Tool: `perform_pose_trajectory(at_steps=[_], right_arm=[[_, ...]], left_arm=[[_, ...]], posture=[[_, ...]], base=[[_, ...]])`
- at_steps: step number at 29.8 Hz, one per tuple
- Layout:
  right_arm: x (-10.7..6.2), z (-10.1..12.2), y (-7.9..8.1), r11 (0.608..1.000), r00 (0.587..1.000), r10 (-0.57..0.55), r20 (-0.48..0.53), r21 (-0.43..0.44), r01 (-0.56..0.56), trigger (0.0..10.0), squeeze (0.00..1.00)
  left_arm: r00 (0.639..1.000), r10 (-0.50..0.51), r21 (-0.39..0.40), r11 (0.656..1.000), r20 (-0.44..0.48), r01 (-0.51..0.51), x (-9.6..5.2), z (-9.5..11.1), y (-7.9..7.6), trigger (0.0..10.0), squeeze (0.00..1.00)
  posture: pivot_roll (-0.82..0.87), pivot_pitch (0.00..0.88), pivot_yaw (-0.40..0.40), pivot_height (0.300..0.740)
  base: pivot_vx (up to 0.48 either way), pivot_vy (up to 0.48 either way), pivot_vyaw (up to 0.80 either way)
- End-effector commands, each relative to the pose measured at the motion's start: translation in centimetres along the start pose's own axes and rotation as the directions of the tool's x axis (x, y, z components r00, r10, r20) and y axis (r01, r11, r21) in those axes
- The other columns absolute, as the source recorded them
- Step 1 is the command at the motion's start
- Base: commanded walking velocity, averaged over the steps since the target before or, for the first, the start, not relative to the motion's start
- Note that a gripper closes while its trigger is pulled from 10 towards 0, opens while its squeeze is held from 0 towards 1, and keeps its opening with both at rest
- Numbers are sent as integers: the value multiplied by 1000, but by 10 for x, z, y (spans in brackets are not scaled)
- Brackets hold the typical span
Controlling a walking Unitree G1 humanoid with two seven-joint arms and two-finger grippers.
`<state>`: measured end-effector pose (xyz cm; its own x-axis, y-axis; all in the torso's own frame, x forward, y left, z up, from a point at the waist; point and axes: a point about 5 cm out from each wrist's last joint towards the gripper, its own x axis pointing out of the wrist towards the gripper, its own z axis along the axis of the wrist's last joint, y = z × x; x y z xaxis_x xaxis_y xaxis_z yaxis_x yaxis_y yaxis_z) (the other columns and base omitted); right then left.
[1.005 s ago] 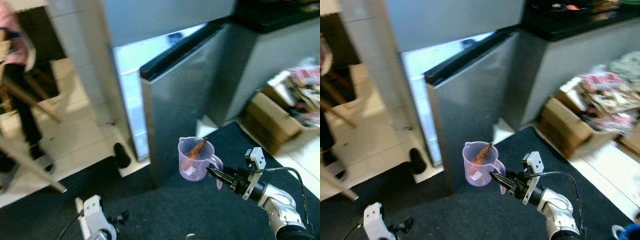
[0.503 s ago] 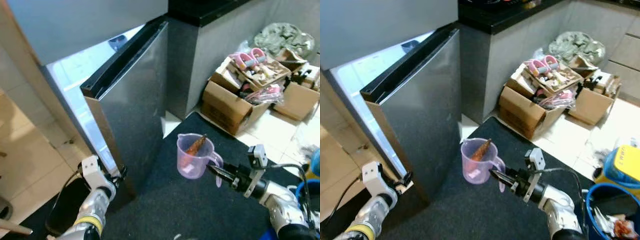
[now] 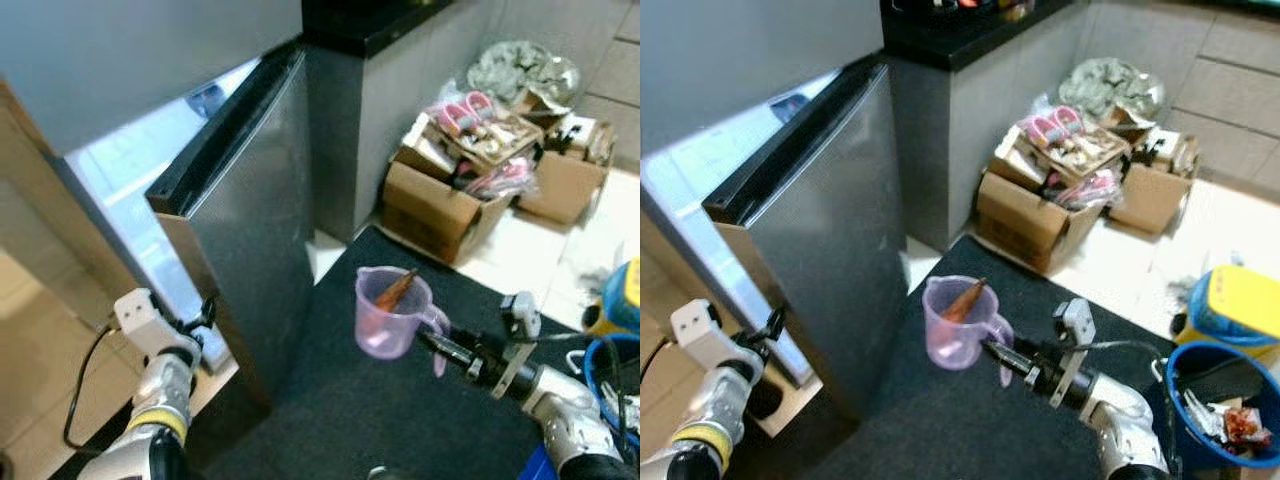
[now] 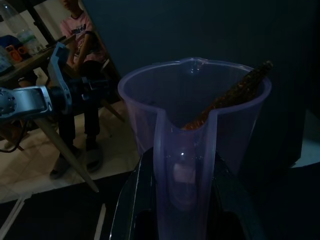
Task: Restocking fridge
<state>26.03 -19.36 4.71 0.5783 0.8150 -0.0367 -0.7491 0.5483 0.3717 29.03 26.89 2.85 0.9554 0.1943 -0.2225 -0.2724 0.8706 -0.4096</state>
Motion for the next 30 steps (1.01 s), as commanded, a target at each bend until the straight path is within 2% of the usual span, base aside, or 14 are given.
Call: perform_pose_trajectory(at_steps=[1,7,9,12,15,18,19,20,24,26,27,28,29,30], right_arm=[[1,2,1,1000,1000,1,19,1,-1,10000,0],[2,2,2,1000,1000,-2,19,-1,2,10000,0],[1,2,1,1000,1000,-7,17,-3,7,10000,0],[1,2,1,1000,1000,-9,17,-5,10,10000,0],[1,2,1,1000,1000,-14,18,-6,14,10000,0],[1,2,1,1000,1000,-17,18,-7,17,10000,0],[1,2,1,1000,1000,-19,18,-8,19,10000,0],[1,2,1,1000,1000,-21,17,-8,21,10000,0],[0,2,0,1000,1000,-25,15,-10,25,10000,0],[0,3,-1,999,999,-35,11,-16,35,10000,0],[0,3,-1,999,999,-35,11,-16,35,10000,0],[0,3,-1,999,999,-38,10,-17,38,10000,0],[-1,3,-1,999,999,-40,9,-18,40,10000,0],[-1,3,-1,999,999,-42,8,-18,42,10000,0]], left_arm=[[996,47,-22,999,75,-45,3,19,8,10000,0],[986,55,-126,991,156,-35,10,37,5,10000,0],[972,64,-157,987,227,-28,15,56,3,10000,0],[961,89,-193,980,261,-39,17,66,5,10000,0],[961,16,-286,956,278,67,21,67,-5,10000,0],[946,-91,-318,928,312,194,25,69,-22,10000,0],[934,-136,-325,912,331,248,26,71,-30,2784,0],[922,-177,-329,897,345,295,28,72,-36,0,0],[896,-257,-338,860,362,383,30,75,-50,0,0],[859,-387,-346,798,335,494,31,69,-69,0,0],[859,-387,-346,798,335,494,31,69,-69,0,0],[845,-428,-349,776,319,525,31,65,-74,0,0],[819,-490,-360,737,298,572,29,59,-81,2667,0],[799,-530,-370,708,284,602,28,54,-85,2667,0]], posture=[[-119,20,32,740],[-119,20,32,740],[-119,20,33,740],[-119,20,33,740],[-119,20,33,740],[-119,21,35,740],[-119,21,35,740],[-119,21,35,740],[-119,21,35,740],[-120,20,33,740],[-120,20,33,740],[-122,19,34,740],[-122,19,34,740],[-122,19,34,740]], base=[[0,0,0],[0,0,0],[0,0,0],[0,0,0],[0,0,0],[0,0,0],[0,0,0],[0,0,0],[0,0,0],[0,0,0],[0,0,0],[0,0,0],[0,0,0],[0,0,0]])
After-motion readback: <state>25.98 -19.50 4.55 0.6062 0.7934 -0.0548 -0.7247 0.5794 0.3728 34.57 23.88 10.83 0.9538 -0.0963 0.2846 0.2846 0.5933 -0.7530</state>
